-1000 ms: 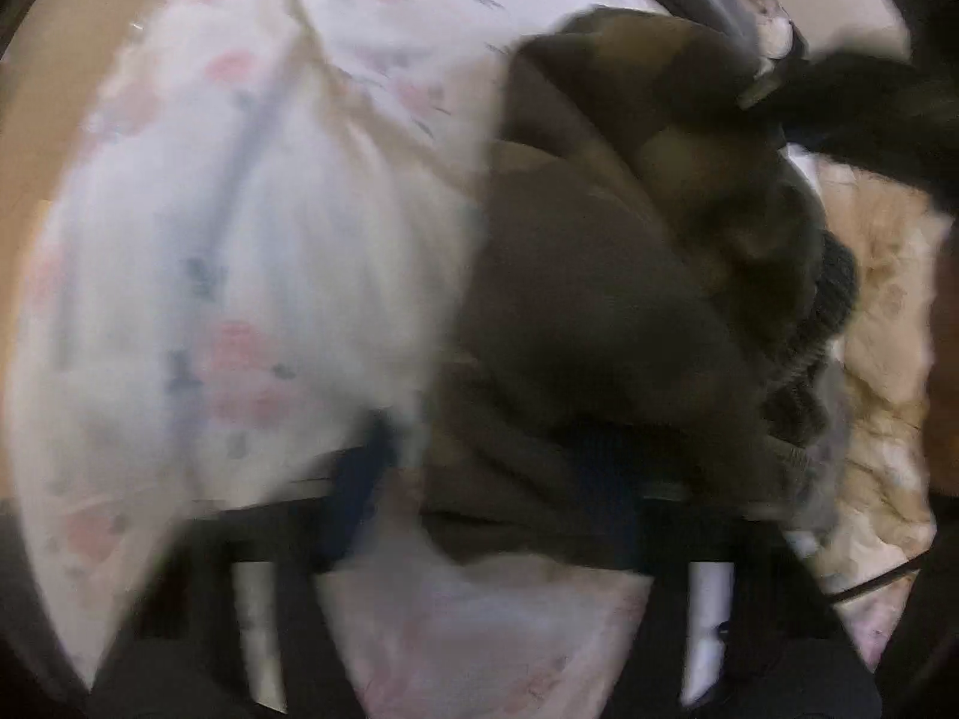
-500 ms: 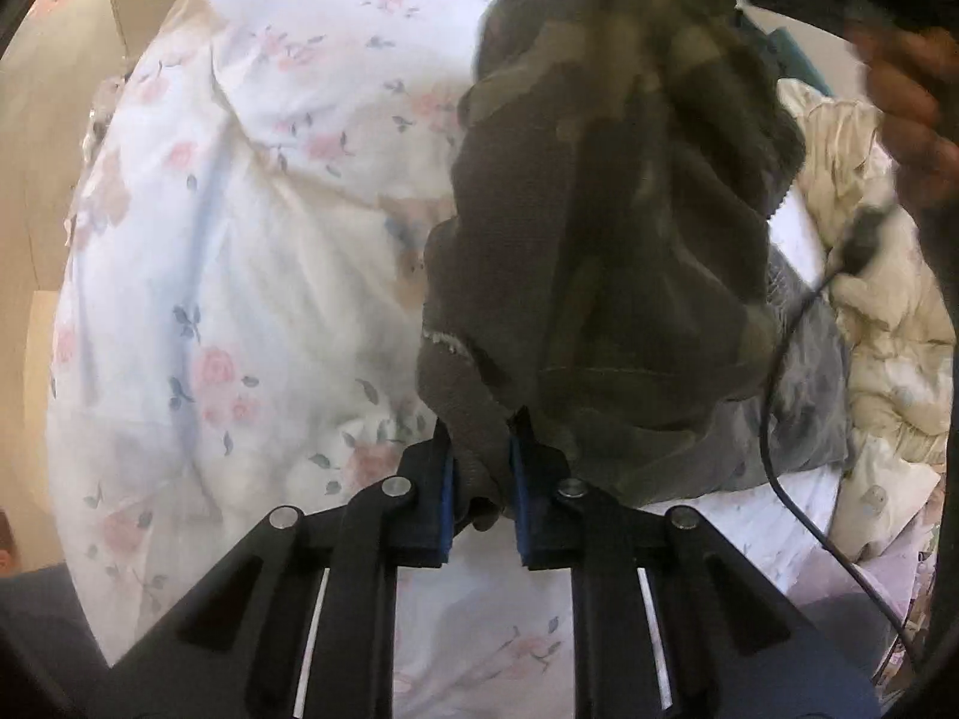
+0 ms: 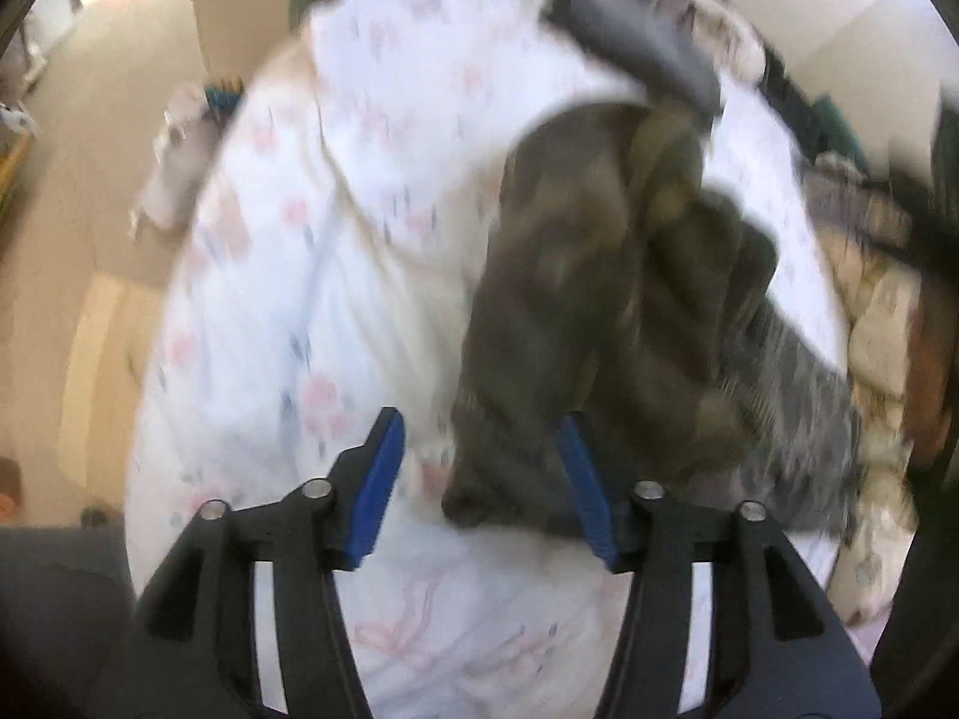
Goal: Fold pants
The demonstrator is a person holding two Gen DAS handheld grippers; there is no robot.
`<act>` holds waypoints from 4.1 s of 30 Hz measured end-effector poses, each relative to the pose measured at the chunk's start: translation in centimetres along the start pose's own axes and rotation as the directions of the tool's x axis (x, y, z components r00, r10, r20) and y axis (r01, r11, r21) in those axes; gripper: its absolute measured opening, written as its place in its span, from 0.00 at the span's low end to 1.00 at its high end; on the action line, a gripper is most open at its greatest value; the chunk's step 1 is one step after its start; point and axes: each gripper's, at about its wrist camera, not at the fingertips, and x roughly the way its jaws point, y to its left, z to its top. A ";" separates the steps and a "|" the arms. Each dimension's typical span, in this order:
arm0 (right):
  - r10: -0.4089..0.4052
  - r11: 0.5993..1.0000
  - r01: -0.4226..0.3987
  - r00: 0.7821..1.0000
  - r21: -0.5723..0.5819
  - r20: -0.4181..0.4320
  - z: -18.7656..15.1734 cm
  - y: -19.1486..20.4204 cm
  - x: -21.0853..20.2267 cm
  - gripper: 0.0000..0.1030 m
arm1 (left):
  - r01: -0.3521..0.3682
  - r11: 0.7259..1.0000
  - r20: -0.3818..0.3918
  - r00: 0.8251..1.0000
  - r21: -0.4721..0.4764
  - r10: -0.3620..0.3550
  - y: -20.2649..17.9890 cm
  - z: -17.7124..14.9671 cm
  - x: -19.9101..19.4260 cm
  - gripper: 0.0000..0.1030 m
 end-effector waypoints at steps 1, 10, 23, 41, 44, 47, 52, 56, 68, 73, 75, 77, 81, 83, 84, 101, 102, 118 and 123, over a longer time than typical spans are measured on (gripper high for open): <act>0.007 1.000 -0.007 1.000 0.023 -0.001 -1.1 -0.5 -0.1 0.70 | -0.002 1.000 0.020 1.000 0.000 0.002 -0.1 0.2 -0.1 0.57; 0.161 0.977 -0.161 0.987 0.139 0.011 -6.3 -1.0 4.0 0.09 | -0.089 0.989 -0.185 0.977 0.116 0.110 2.5 -0.9 6.8 0.58; 0.052 0.906 -0.043 0.999 0.421 -0.010 -5.3 -8.7 6.0 0.10 | -0.114 0.977 -0.171 0.975 0.178 0.144 1.7 -1.1 5.9 0.65; 0.225 0.733 -0.224 0.971 0.642 0.081 -15.8 -7.5 6.4 0.70 | -0.223 0.972 0.137 0.968 0.072 0.212 3.0 1.0 0.4 0.74; 0.214 0.760 -0.241 0.970 0.604 0.117 -15.5 -5.9 4.9 0.37 | -0.231 0.973 0.129 0.966 0.032 0.225 5.0 1.3 0.7 0.74; 0.249 0.759 -0.308 0.951 0.574 0.182 -15.2 -3.8 2.0 0.32 | -0.212 0.977 0.131 0.969 -0.003 0.210 5.1 1.4 0.4 0.74; 0.285 0.677 -0.389 0.921 0.625 0.266 -17.1 -3.2 -1.4 0.32 | -0.200 0.980 0.168 0.966 0.019 0.194 4.2 1.6 -0.4 0.74; 0.228 0.657 -0.267 0.962 0.705 0.152 -19.2 -6.0 3.7 0.35 | -0.182 0.981 0.109 0.979 0.069 0.174 3.3 1.0 0.9 0.74; -0.020 0.815 -0.037 0.996 0.578 0.092 -14.0 -5.8 -1.3 0.58 | -0.220 0.951 -0.092 0.965 0.219 0.244 2.3 -2.4 6.5 0.81; 0.065 0.948 -0.076 0.997 0.309 0.047 -7.8 -2.5 0.5 0.15 | -0.235 0.945 -0.083 0.962 0.225 0.259 2.1 -2.7 6.7 0.81; 0.105 0.952 -0.089 0.994 0.292 -0.039 -5.6 -2.0 4.6 0.09 | -0.243 0.939 -0.079 0.960 0.243 0.269 1.8 -2.8 6.8 0.81; 0.050 0.962 -0.018 0.992 0.271 -0.113 -4.0 -2.3 8.8 0.05 | -0.239 0.939 -0.087 0.960 0.246 0.267 1.7 -2.7 6.8 0.81; -0.034 0.950 0.087 0.984 0.299 -0.178 -2.7 -5.0 14.2 0.00 | -0.215 0.947 -0.113 0.962 0.237 0.247 2.0 -2.8 7.3 0.81; -0.069 0.948 0.117 0.984 0.297 -0.167 -3.1 -5.4 15.2 0.00 | -0.214 0.945 -0.114 0.962 0.249 0.248 1.7 -2.9 7.4 0.81; -0.078 0.948 0.124 0.984 0.294 -0.163 -3.1 -5.2 15.3 0.00 | -0.220 0.941 -0.111 0.961 0.256 0.255 1.5 -3.0 7.4 0.81; -0.101 0.969 0.152 0.963 0.194 -0.250 -14.3 -0.8 9.9 0.00 | -0.200 0.937 -0.100 0.966 0.286 0.237 0.0 -3.0 6.7 0.81; -0.087 0.966 0.137 0.971 0.218 -0.223 -14.5 -1.1 10.5 0.00 | -0.197 0.940 -0.106 0.966 0.279 0.234 0.1 -3.0 6.8 0.81; 0.377 0.496 -0.388 0.902 0.777 0.209 -27.6 0.9 7.5 0.88 | -0.174 0.982 0.095 0.981 0.072 0.167 4.2 3.4 -2.2 0.80; 0.342 0.448 -0.436 0.890 0.780 0.302 -26.7 1.1 11.5 0.88 | -0.173 0.981 0.114 0.980 0.082 0.164 5.0 4.5 -3.3 0.80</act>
